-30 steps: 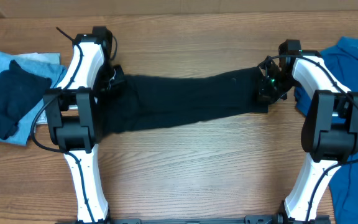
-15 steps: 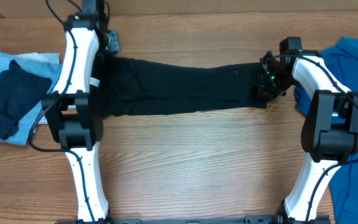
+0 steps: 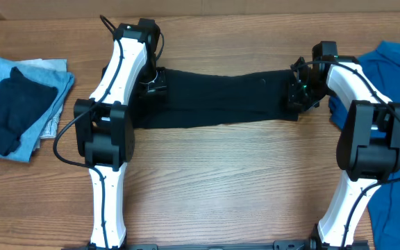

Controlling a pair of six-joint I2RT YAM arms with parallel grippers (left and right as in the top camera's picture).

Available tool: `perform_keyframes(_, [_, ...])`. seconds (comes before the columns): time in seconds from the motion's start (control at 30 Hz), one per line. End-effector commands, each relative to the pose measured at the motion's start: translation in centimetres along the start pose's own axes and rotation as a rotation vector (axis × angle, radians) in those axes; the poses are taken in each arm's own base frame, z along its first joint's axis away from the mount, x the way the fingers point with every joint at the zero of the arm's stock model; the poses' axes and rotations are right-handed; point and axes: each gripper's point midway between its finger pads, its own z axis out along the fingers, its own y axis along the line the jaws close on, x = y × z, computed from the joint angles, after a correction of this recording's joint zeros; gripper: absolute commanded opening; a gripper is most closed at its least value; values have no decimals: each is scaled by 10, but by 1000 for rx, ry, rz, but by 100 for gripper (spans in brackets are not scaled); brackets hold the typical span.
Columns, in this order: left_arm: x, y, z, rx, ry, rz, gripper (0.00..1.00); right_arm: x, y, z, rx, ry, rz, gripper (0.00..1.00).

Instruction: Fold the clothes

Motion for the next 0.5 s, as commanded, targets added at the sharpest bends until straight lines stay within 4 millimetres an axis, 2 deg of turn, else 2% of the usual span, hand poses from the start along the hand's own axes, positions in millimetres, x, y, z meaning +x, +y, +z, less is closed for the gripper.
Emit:
perform_keyframes(0.0, [-2, 2, -1, -9, -13, -27, 4, 13, -20, 15, 67, 51, 28, 20])
perform_keyframes(0.17, [15, -24, -3, 8, 22, 27, 4, 13, -20, 15, 67, 51, 29, 20])
perform_keyframes(0.3, [35, -28, -2, -166, 20, 97, 6, 13, -20, 15, 67, 51, 28, 20])
perform_keyframes(0.33, [37, -31, -2, -176, 18, 109, 13, 13, -20, 15, 67, 51, 29, 20])
perform_keyframes(0.4, [39, -34, -2, -189, 11, 115, 50, 13, -20, 15, 67, 51, 28, 22])
perform_keyframes(0.47, [42, -29, 1, -209, 28, 115, 64, 13, -20, 15, 67, 51, 28, 27])
